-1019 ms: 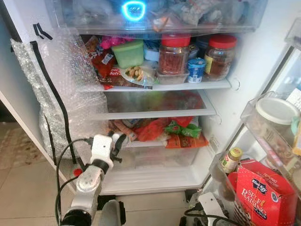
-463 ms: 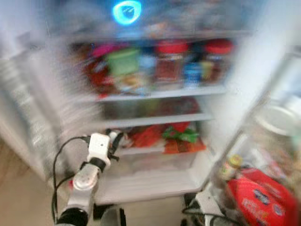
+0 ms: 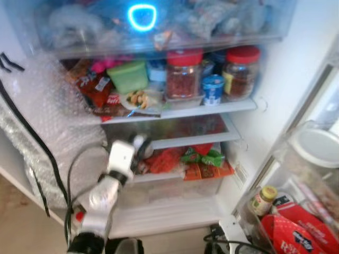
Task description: Restocking fridge
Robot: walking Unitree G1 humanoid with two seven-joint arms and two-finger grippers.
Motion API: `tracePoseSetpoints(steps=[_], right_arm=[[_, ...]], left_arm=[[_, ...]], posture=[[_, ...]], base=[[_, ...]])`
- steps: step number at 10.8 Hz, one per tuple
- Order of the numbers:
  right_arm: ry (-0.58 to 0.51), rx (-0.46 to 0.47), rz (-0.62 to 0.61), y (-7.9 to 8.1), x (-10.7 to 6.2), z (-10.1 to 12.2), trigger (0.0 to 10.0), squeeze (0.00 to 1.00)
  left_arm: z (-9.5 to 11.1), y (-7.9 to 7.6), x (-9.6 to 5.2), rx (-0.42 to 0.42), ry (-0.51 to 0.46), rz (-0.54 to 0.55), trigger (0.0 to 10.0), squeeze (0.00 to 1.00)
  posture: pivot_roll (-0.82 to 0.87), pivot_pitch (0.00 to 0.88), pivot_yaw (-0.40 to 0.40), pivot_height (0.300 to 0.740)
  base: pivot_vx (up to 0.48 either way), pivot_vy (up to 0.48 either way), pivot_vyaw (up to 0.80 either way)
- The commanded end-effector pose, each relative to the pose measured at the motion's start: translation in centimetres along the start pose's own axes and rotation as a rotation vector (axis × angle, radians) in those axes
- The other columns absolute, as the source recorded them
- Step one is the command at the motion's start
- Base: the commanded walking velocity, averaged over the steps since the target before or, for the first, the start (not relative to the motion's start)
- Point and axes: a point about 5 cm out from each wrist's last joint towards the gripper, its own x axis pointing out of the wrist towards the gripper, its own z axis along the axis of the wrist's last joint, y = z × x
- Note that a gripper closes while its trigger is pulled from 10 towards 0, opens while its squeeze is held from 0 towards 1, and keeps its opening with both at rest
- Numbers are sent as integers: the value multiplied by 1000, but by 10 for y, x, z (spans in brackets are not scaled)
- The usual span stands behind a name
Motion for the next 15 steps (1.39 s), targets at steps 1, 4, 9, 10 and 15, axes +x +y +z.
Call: tracePoseSetpoints(steps=[1, 4, 9, 10, 15], right_arm=[[26, 10, -31, -9, -2, -7, 10000, 0], [25, 12, -31, -9, -2, -6, 10000, 0], [16, 17, -36, -11, -2, -6, 10000, 0], [16, 16, -38, -11, -2, -7, 10000, 0], [13, 18, -40, -11, -2, -7, 10000, 0]], left_arm=[[5, 8, 2, 31, -24, 30, 10000, 0], [8, 16, 12, 66, -39, 68, 10000, 0], [-19, 43, 12, 15, 87, 269, 10000, 0], [-21, 46, 14, 12, 98, 301, 10000, 0], [-41, 34, 13, -7, 254, 206, 10000, 0]], posture=[[34, 0, -23, 616], [29, 0, -23, 616], [11, 0, -29, 616], [1, 0, -32, 616], [-6, 0, -28, 616]], base=[[0, 0, 0], [0, 0, 0], [0, 0, 0], [0, 0, 0], [0, 0, 0]])
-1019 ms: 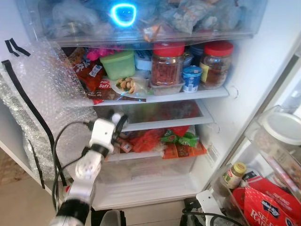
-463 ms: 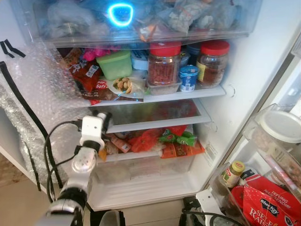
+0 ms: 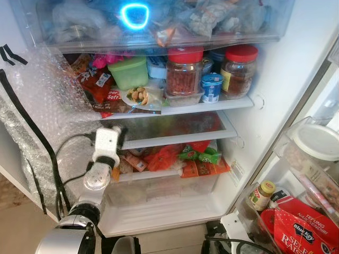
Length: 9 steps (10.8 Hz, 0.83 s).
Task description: Restocking fridge
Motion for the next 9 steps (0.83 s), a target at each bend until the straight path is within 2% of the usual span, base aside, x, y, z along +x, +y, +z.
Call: tracePoseSetpoints(steps=[1, 2, 5, 7, 9], right_arm=[[34, 20, -22, -6, -2, -9, 10000, 0], [34, 20, -20, -6, -2, -9, 10000, 0], [36, 19, -15, -5, -2, -10, 10000, 0], [35, 19, -15, -5, -1, -10, 10000, 0], [38, 15, -14, -5, -1, -9, 10000, 0]], left_arm=[[-21, -6, -11, -17, 113, -43, 10000, 0], [-30, -6, -19, -15, 149, -52, 10000, 0], [-50, 3, -33, -121, 248, 44, 10000, 0], [-50, 0, -32, -155, 262, 44, 10000, 0], [-45, 5, -20, -271, 308, 103, 10000, 0]], posture=[[-5, 0, -27, 616], [-4, 0, -26, 616], [8, 0, -26, 616], [7, 0, -25, 616], [5, 0, -23, 616]], base=[[0, 0, 0], [0, 0, 0], [0, 0, 0], [0, 0, 0], [0, 0, 0]])
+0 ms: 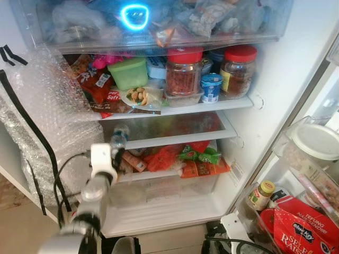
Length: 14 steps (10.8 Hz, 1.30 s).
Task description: Restocking fridge
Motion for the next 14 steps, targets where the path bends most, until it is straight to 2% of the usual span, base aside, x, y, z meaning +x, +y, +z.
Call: tracePoseSetpoints(steps=[1, 4, 6, 7, 8, 11, 13, 14], right_arm=[[37, 13, -14, -6, -1, -9, 10000, 0], [39, 7, -15, -6, -2, -9, 10000, 0], [40, 6, -13, -6, -2, -9, 10000, 0], [41, 5, -12, -6, -2, -9, 10000, 0], [42, 4, -11, -6, -2, -9, 10000, 0], [44, -1, -7, -7, -2, -9, 10000, 0], [42, -1, -9, -7, -2, -8, 10000, 0], [41, -1, -10, -7, -2, -8, 10000, 0]], left_arm=[[-8, 2, -1, -34, 66, 21, 10000, 0], [18, -5, 15, -67, 29, 39, 10000, 0], [22, -6, 18, -109, 44, 65, 10000, 0], [24, -5, 19, -100, 48, 73, 10000, 816], [23, -4, 19, -74, 53, 81, 10000, 1000], [26, 0, 17, -73, 11, 82, 10000, 1000], [31, -9, 17, 62, -52, -5, 10000, 1000], [30, -12, 15, 80, -77, -44, 10000, 1000]], posture=[[3, 0, -23, 616], [0, 0, -23, 616], [-2, 0, -24, 616], [0, 0, -24, 616], [0, 0, -24, 616], [9, 0, -28, 616], [10, 0, -29, 616], [11, 0, -29, 616]], base=[[0, 0, 0], [0, 0, 0], [0, 0, 0], [0, 0, 0], [0, 0, 0], [0, 0, 0], [0, 0, 0], [0, 0, 0]])
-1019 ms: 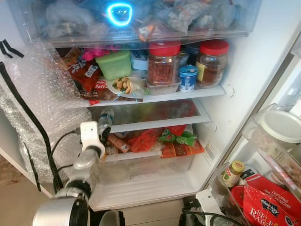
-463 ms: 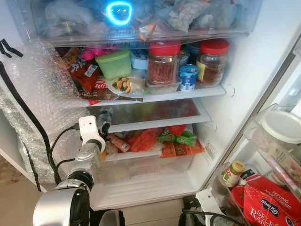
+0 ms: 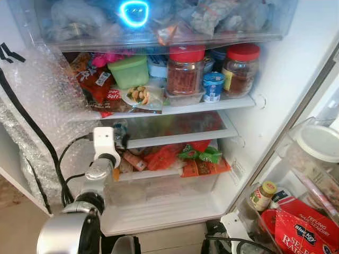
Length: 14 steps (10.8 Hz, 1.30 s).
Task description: Restocking fridge
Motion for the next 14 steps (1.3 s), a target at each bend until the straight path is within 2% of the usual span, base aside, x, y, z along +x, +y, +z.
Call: tracePoseSetpoints(steps=[1, 2, 4, 5, 7, 8, 9, 10, 12, 14], right_arm=[[39, 1, -15, -6, -1, -9, 10000, 0], [38, 2, -14, -6, -1, -9, 10000, 0], [35, 6, -14, -5, -1, -9, 10000, 0], [36, 4, -13, -5, -1, -9, 10000, 0], [37, 1, -12, -5, -1, -9, 10000, 0], [36, 9, -16, -5, -1, -9, 10000, 0], [36, 8, -16, -4, -1, -9, 10000, 0], [37, 9, -15, -4, -1, -9, 10000, 0], [38, 10, -15, -4, -1, -10, 10000, 0], [37, 10, -14, -4, -1, -9, 10000, 0]], left_arm=[[-2, -4, -4, 46, -24, -53, 10000, 1000], [-7, -8, -8, 87, -37, -106, 10000, 0], [-13, -16, -23, 195, -119, -228, 10000, 0], [-17, -17, -28, 212, -122, -275, 10000, 0], [-50, -21, -45, 247, 29, -379, 10000, 0], [-68, -17, -55, 240, 125, -369, 10000, 0], [-79, -15, -61, 223, 187, -357, 10000, 0], [-99, -6, -74, 224, 296, -314, 10000, 0], [-128, 21, -99, 231, 482, -114, 10000, 0], [-148, 41, -123, 203, 607, 34, 10000, 0]], posture=[[12, 0, -29, 616], [13, 0, -28, 616], [18, 0, -29, 616], [22, 0, -29, 616], [23, 0, -25, 616], [21, 0, -23, 616], [25, 0, -23, 616], [24, 0, -22, 616], [28, 0, -23, 616], [31, 0, -24, 616]], base=[[0, 0, 0], [0, 0, 0], [0, 0, 0], [0, 0, 0], [0, 0, 0], [0, 0, 0], [0, 0, 0], [0, 0, 0], [0, 0, 0], [0, 0, 0]])
